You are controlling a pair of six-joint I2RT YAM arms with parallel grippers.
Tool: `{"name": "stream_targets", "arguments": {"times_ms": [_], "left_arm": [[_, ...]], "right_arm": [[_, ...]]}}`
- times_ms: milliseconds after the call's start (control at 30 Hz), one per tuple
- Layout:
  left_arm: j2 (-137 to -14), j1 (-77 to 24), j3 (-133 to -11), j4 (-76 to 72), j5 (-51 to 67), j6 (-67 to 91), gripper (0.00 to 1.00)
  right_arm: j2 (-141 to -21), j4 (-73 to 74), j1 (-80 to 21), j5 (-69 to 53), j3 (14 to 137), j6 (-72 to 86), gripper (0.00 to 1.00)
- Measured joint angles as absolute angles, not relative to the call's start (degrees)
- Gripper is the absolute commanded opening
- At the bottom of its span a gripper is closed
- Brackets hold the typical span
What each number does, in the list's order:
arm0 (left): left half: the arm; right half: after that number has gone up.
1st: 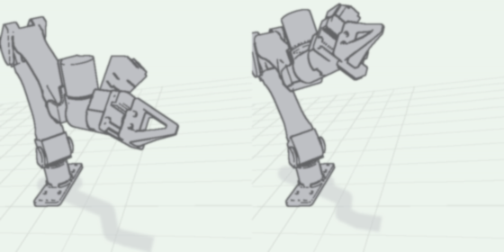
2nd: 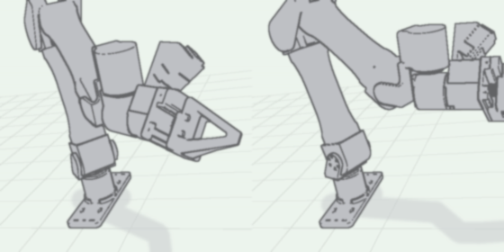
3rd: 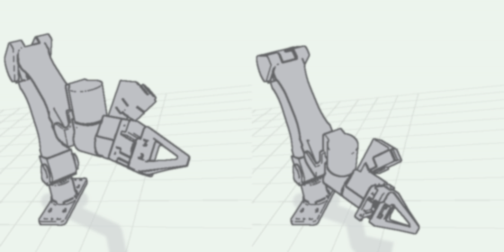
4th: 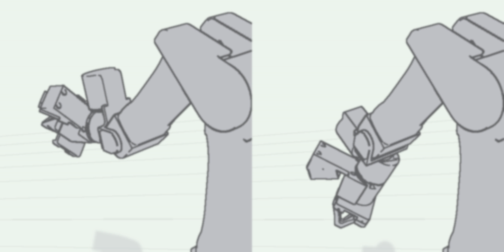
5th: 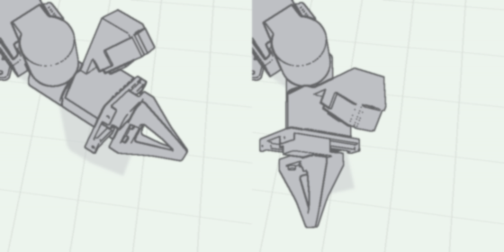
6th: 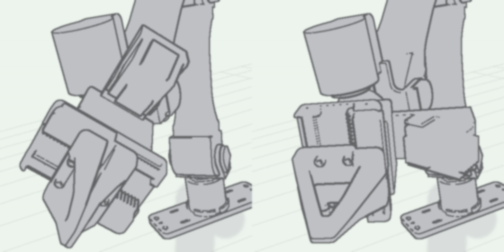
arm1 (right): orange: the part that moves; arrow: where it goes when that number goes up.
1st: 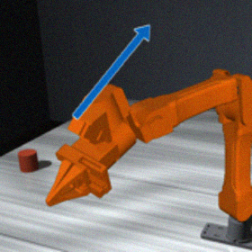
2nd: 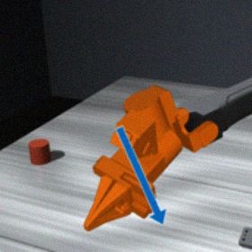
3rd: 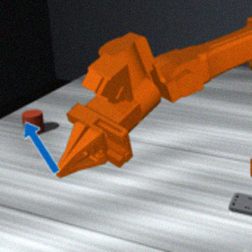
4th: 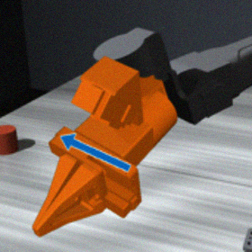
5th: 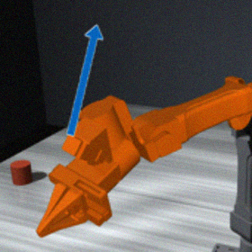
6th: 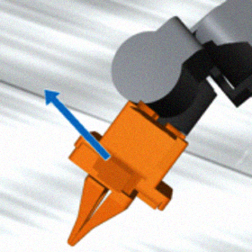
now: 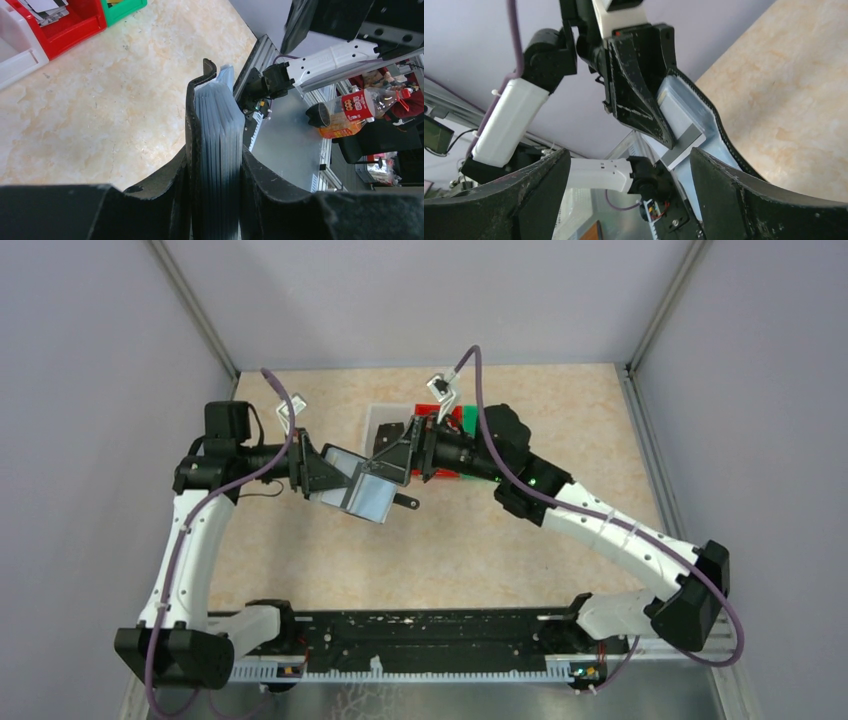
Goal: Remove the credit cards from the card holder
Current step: Remove the credit card from the card holder.
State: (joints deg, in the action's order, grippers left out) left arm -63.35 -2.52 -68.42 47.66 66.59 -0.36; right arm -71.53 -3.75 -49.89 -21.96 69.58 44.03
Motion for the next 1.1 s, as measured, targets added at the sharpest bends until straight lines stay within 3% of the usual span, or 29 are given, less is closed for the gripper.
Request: {"name": "stream_targets", "arguments": {"times_ms": [200,500,733,900,1100], "left_arm": [[-65.2,-2.5,-68.5,48.6,66.5,-1.1,0.00],[-67.0,-2.5,-70.1,49.8,66.8,-0.3,0.00],[-67.0,-2.5,-71.3,49.3,67.5,3.8,0.00],[-67.0,-2.5,-71.3,47.5,68.9,8.3,0.14],[-67.0,-2.0,-71.3,44.0,72.6,14.2,0.18]], "right_arm": [[-74.5,-7.8,-51.0,-23.9,65.2,48.3,0.82],[-80.0,-18.7,-51.0,-28.9,60.9,57.3,0.63],[-82.1,-27.2,-51.0,-31.2,58.1,63.3,0.61],[-82.5,-30.7,-51.8,-31.5,57.7,64.9,0.54],[-83.1,-35.2,-51.9,-31.6,57.0,67.0,0.35]]}}
